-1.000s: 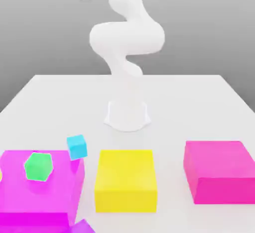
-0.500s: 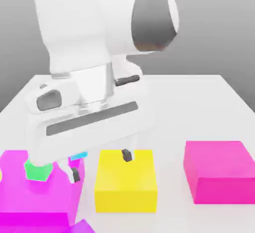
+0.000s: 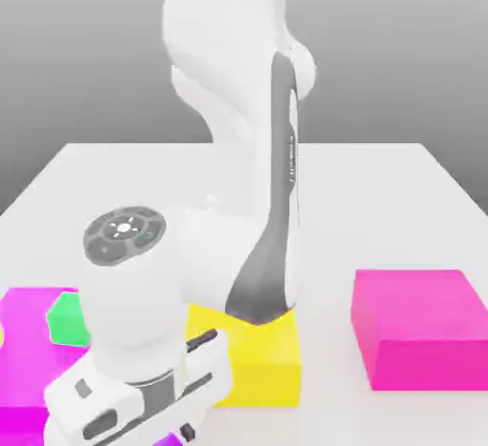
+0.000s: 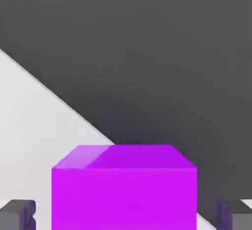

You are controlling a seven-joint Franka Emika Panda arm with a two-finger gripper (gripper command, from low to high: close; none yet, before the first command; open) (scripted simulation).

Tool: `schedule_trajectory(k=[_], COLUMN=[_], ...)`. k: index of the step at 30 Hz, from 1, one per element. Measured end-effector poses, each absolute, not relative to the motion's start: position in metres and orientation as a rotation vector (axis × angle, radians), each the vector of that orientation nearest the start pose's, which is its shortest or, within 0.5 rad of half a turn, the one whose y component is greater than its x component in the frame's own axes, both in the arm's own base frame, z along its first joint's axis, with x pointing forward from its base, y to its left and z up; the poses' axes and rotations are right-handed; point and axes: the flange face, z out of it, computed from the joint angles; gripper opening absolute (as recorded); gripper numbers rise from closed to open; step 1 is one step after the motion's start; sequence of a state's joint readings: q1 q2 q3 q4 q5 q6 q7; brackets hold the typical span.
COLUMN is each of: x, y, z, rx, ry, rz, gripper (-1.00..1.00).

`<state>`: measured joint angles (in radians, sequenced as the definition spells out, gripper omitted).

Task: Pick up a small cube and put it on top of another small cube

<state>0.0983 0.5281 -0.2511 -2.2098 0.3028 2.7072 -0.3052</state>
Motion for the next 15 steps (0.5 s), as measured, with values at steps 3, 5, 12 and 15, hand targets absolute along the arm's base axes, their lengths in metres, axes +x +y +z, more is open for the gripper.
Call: schedule_trajectory(k=[3, 5, 12, 15], x=[0.534, 0.535, 0.519, 0.499], y=[-0.099, -0.099, -0.086, -0.096], z=[0.136, 0.152, 0.209, 0.228], rx=[-3.138, -3.139, -3.053, -3.002], ry=[0.142, 0.139, 0.239, 0.388], rz=[0.002, 0.0, 0.035, 0.056], gripper=[-1.0, -1.0, -1.0, -1.0])
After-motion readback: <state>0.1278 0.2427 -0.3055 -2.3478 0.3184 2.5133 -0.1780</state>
